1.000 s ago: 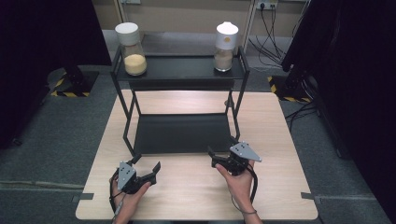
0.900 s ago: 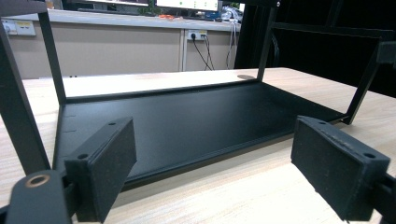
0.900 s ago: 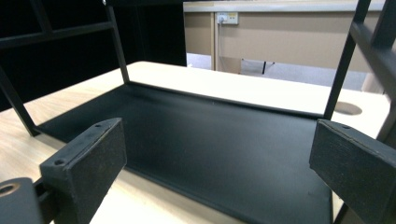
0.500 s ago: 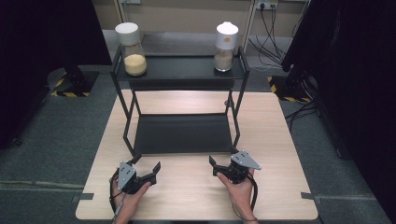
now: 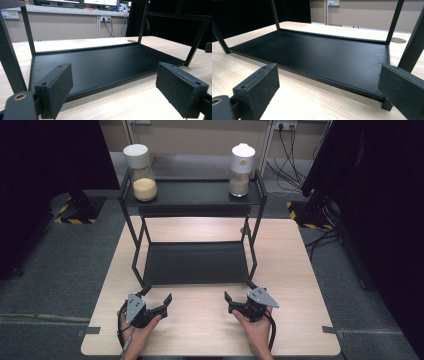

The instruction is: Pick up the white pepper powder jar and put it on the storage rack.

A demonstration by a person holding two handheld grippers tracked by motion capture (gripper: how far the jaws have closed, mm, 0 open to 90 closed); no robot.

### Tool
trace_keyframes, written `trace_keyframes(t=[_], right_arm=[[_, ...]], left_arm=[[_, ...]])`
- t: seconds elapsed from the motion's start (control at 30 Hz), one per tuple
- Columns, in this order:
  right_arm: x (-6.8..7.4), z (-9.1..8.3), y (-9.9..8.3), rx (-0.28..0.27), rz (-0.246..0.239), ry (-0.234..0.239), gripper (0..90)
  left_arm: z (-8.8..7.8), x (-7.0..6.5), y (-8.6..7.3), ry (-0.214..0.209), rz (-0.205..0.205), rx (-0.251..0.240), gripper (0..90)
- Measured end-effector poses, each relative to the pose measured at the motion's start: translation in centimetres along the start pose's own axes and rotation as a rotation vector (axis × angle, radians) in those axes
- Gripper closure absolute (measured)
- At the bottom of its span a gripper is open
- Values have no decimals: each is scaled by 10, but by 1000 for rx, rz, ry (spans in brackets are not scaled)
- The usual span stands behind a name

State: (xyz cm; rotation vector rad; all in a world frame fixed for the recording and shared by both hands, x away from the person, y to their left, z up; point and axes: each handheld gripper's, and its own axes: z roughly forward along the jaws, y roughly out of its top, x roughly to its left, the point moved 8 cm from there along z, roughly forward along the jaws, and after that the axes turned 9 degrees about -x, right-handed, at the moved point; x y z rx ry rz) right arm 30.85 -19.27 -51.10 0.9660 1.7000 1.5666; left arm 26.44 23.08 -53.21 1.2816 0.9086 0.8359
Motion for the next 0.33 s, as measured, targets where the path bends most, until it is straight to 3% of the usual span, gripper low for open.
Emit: trace_keyframes(t=[0.33], right_arm=[[0,1,0,4,-1,6,38]], left_arm=[[0,0,0,-1,-4,4,131]])
